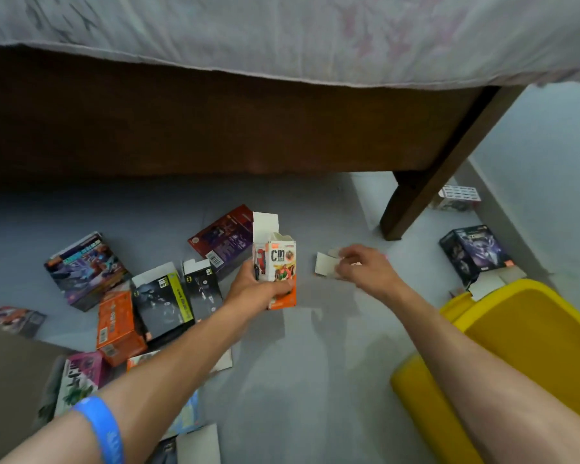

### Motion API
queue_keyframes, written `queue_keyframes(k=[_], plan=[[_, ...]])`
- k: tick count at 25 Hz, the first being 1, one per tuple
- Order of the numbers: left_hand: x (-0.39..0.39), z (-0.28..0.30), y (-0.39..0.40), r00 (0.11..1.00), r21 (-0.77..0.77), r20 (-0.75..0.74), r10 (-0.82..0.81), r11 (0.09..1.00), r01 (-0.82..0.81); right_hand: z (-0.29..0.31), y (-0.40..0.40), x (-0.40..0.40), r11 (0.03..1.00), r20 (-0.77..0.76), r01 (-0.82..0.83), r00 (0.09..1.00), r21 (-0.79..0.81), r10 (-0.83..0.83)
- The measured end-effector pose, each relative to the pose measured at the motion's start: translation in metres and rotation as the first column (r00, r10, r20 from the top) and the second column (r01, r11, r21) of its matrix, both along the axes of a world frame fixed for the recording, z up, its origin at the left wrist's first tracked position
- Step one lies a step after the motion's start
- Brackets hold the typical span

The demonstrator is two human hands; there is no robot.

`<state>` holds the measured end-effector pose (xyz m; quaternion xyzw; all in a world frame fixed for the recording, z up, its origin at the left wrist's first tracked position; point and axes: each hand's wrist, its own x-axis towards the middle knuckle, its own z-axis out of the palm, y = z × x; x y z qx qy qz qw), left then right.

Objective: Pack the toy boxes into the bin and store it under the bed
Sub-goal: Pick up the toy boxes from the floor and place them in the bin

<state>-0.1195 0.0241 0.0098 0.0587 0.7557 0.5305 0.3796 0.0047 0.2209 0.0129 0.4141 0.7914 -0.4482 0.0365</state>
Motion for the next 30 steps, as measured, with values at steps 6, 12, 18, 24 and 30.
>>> queue_keyframes(k=[6, 12, 18, 24, 30], plan=[[0.003, 0.018, -0.034, 0.978, -0.057, 0.009, -0.207, 0.977, 0.207, -0.044, 0.038, 0.004, 0.872, 0.593, -0.338, 0.802, 0.355, 0.069], [0.019, 0.066, -0.014, 0.931, -0.118, -0.103, -0.349, 0.934, 0.337, -0.003, 0.015, 0.014, 0.932, 0.527, -0.259, 0.845, 0.254, 0.091], [0.095, 0.150, 0.076, 0.838, -0.048, -0.201, -0.507, 0.860, 0.508, 0.153, 0.061, 0.109, 0.988, 0.061, -0.142, 0.989, 0.067, 0.138], [0.251, 0.159, 0.139, 0.448, -0.181, -0.046, -0.893, 0.448, 0.875, 0.153, 0.027, 0.351, 0.918, -0.197, 0.351, 0.902, -0.183, -0.385], [0.401, 0.076, 0.158, 0.283, -0.243, 0.108, -0.953, 0.251, 0.937, 0.119, 0.014, 0.454, 0.881, 0.324, 0.215, 0.871, 0.422, -0.369]])
